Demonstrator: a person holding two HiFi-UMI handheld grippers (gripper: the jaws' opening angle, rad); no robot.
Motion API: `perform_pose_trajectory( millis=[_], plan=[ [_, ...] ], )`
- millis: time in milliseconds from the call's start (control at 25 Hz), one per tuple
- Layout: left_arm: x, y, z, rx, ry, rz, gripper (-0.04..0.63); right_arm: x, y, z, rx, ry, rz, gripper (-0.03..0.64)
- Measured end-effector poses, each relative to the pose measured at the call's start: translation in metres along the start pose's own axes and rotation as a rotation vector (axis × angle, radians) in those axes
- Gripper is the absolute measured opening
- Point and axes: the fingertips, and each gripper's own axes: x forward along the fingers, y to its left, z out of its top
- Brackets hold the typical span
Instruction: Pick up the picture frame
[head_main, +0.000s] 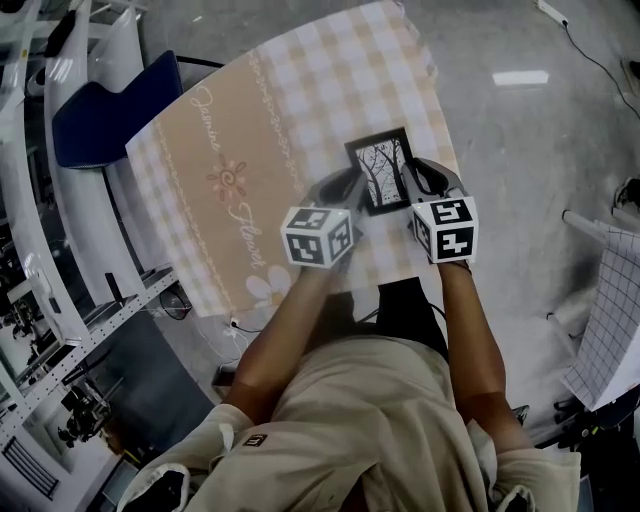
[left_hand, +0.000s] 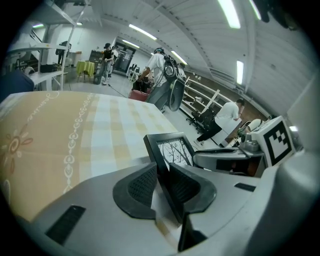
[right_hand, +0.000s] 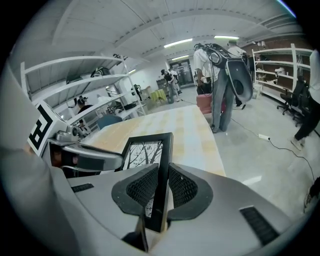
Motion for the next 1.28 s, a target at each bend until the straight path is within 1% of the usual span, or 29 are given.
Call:
perform_pose_trajectory(
  millis=[280,520,800,880,1080,1280],
  plan=[
    [-0.027,-0.007,0.020,0.034,-0.060,-0.019,0.077,-0.021,0.017,0.023,-0.024,-0.070,-0.031,0.072],
    [-0.063,-0.019,0.038,0.076,-0.122,-0.047,0.075,-0.051,0.041,0.045,-0.052,-0.139,-0.060,0.072],
    [-0.105,-0.021,0.073,0.112,-0.196,-0.078,0.075,-0.077,0.073,0.088,-0.093,-0.218,-0.085,0.072],
    [-0.121,-0.026,0.079,0.133,-0.225,-0.088,0.075,-0.090,0.083,0.096,-0.110,-0.253,-0.098,0.072],
    [-0.174,-0.045,0.078,0.181,-0.288,-0.109,0.075,-0.136,0.122,0.100,-0.133,-0.323,-0.108,0.072],
    [-0.218,-0.055,0.092,0.231,-0.357,-0.123,0.075,-0.167,0.153,0.120,-0.162,-0.405,-0.116,0.072]
  ],
)
